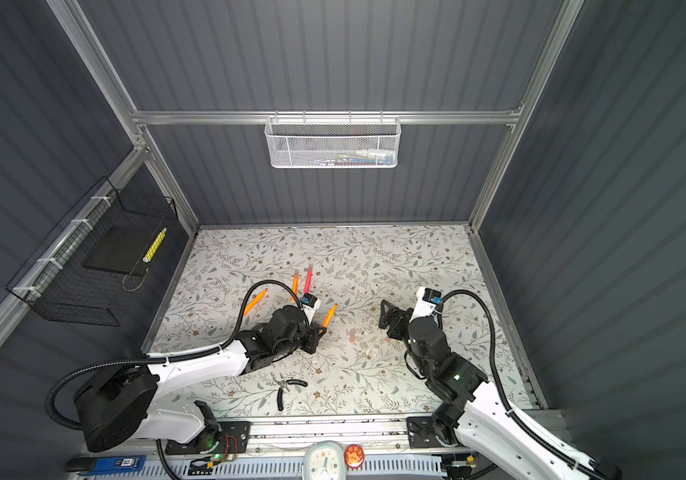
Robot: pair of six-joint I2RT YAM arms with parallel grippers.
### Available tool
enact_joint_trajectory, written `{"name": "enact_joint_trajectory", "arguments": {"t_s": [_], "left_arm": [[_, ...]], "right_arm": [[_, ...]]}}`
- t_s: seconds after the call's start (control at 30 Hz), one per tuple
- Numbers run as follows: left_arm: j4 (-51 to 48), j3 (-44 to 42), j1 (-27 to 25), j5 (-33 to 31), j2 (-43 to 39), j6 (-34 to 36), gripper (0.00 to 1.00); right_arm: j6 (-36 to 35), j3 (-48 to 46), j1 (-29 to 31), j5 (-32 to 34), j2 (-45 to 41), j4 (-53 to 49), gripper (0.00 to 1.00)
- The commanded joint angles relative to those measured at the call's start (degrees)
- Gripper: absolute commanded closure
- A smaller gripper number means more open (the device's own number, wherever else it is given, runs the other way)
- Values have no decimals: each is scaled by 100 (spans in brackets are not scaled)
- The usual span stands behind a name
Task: Insert the pens into the pen caps
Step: 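Lift the orange marker upright with the left gripper while the right gripper approaches its tip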
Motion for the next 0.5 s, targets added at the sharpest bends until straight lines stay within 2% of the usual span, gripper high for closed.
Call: {"name": "enact_joint_trajectory", "arguments": {"t_s": [0.0, 0.27, 0.47], "left_arm": [[394, -171, -42, 452, -278, -103, 100], [1147, -666, -48, 1004, -771, -200, 100], [1258, -771, -42, 1216, -944, -177, 100]], "right_arm": [[674, -450, 471, -349, 284, 1386, 11], [974, -205, 1307, -727, 2142, 3456, 13], [1210, 30, 1368, -578, 2771, 3733, 25]]}}
